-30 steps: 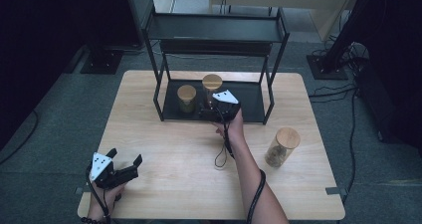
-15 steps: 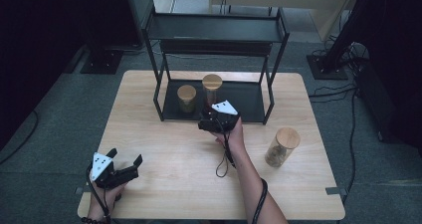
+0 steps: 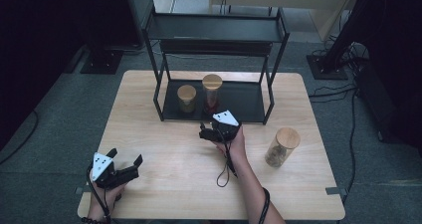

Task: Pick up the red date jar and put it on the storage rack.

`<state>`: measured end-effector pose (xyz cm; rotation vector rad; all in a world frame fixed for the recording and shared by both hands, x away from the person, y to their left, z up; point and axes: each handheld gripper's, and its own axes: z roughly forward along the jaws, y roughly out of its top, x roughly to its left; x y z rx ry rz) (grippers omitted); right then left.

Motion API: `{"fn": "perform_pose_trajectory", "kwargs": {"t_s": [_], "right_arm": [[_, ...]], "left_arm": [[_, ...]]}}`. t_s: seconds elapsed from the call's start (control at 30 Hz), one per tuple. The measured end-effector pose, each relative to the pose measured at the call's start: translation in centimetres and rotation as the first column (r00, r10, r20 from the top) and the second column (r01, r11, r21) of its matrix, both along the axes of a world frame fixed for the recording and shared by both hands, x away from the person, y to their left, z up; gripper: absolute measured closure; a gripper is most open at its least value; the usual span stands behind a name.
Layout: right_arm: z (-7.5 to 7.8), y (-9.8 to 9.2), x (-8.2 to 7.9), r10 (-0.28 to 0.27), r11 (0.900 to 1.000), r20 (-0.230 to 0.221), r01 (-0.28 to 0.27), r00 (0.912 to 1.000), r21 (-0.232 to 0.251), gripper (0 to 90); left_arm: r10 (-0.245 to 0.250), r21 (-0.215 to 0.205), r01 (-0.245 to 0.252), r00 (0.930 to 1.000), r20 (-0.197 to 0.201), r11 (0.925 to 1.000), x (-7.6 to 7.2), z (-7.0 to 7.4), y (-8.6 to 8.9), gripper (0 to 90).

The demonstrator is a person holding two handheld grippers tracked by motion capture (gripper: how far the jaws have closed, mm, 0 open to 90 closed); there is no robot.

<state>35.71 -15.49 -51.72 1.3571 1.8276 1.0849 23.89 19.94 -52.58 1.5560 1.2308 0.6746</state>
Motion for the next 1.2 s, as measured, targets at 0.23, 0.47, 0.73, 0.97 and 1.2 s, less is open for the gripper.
{"fn": "perform_pose_trajectory", "kwargs": {"t_s": [0.23,0.47,0.73,0.97,1.2], "right_arm": [[-0.6,-0.5,-0.3,-0.017,1.0,-0.009,0.017,0.9998,0.005,0.0],[-0.6,-0.8,-0.7,-0.021,1.0,-0.004,0.021,0.9998,0.014,0.0],[-0.6,-1.2,-1.7,-0.037,0.999,0.005,0.037,0.9993,0.031,0.0],[-0.6,-1.4,-2.9,-0.045,0.999,0.014,0.044,0.9989,0.019,0.0],[-0.5,-1.8,-4.2,-0.049,0.998,0.024,0.048,0.9985,0.04,0.0]], "left_arm": [[0.0,0.004,0.0,1.0,0.0,1.0,0.0,0.0,0.0,0.4],[0.001,0.005,-0.001,1.0,0.001,1.0,0.0,0.0,0.0,0.4],[0.001,0.005,-0.001,1.0,0.0,1.0,0.0,0.0,-0.1,0.4],[0.002,0.008,-0.002,1.0,-0.002,1.0,0.0,0.0,-0.1,0.4],[0.004,0.011,-0.004,1.0,-0.002,0.9999,0.0,0.0,-0.1,0.4]]}}
